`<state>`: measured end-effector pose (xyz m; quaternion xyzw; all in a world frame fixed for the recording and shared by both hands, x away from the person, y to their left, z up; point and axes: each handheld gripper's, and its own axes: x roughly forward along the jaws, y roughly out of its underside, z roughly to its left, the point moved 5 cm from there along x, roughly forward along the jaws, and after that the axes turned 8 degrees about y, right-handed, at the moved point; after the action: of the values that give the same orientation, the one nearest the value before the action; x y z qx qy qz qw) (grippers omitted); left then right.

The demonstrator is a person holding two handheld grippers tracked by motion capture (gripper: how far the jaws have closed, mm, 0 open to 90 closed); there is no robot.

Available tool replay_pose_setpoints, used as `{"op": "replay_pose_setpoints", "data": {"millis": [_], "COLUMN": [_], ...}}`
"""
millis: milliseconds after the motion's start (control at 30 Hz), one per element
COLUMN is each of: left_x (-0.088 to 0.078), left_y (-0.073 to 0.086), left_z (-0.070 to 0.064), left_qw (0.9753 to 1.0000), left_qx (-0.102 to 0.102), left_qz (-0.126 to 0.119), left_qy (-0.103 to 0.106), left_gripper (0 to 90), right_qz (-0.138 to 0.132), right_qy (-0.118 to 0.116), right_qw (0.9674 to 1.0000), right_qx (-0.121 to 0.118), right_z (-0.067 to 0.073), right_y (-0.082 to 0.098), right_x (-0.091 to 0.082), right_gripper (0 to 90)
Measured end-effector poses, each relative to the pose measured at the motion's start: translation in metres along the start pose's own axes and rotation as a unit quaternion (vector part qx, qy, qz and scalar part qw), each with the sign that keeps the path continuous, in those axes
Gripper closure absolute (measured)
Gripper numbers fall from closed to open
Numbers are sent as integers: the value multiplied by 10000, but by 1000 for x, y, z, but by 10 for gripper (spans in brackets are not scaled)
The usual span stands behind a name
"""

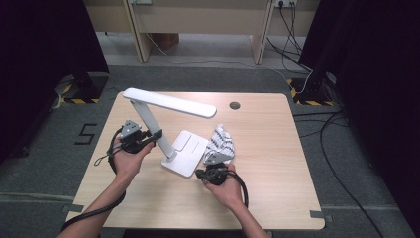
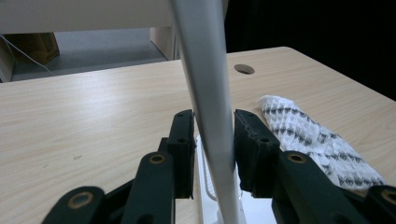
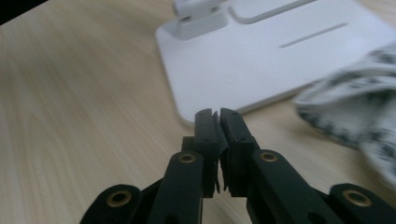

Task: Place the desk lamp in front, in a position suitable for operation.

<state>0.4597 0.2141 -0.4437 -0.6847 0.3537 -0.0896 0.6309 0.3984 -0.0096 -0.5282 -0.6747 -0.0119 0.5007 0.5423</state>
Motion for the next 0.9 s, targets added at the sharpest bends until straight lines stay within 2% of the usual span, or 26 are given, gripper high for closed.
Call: {"op": "replay_pose_setpoints", "data": {"millis": [167, 267, 367, 500, 667, 733, 800, 833, 900], "left_x": [0, -1, -3, -4, -8, -9, -9, -9, -10], "left_y": [0, 1, 1, 2, 4, 5, 5, 5, 5], "left_z": [-1, -2, -3, -4, -7, -8, -8, -8, -8], "left_qw": [10000, 10000, 9999, 9999, 9998, 9997, 9996, 9996, 9996], "left_qx": [-6, -3, 3, 51, 51, 103, 112, 107, 117], "left_qz": [-4, -17, -7, 4, -15, -22, -18, -15, -23], "left_qy": [-40, -72, -102, -124, -191, -227, -240, -245, -254], "left_gripper": [713, 714, 715, 713, 710, 705, 702, 702, 699], "right_qz": [183, 309, 440, 555, 569, 493, 510, 475, 451], "right_qy": [-222, -339, -310, -188, -101, -49, -34, -46, -51], "right_qw": [9995, 9986, 9982, 9981, 9982, 9986, 9987, 9987, 9988], "right_qx": [-109, -252, -267, -189, -143, -191, -74, -157, -156], "right_z": [16, 27, 30, 25, 18, 14, 13, 12, 11], "right_y": [-3, -4, -4, -1, 0, -1, -1, -1, -2], "right_x": [14, 20, 27, 30, 29, 30, 30, 31, 31], "right_gripper": [899, 899, 899, 900, 900, 900, 900, 900, 900]}}
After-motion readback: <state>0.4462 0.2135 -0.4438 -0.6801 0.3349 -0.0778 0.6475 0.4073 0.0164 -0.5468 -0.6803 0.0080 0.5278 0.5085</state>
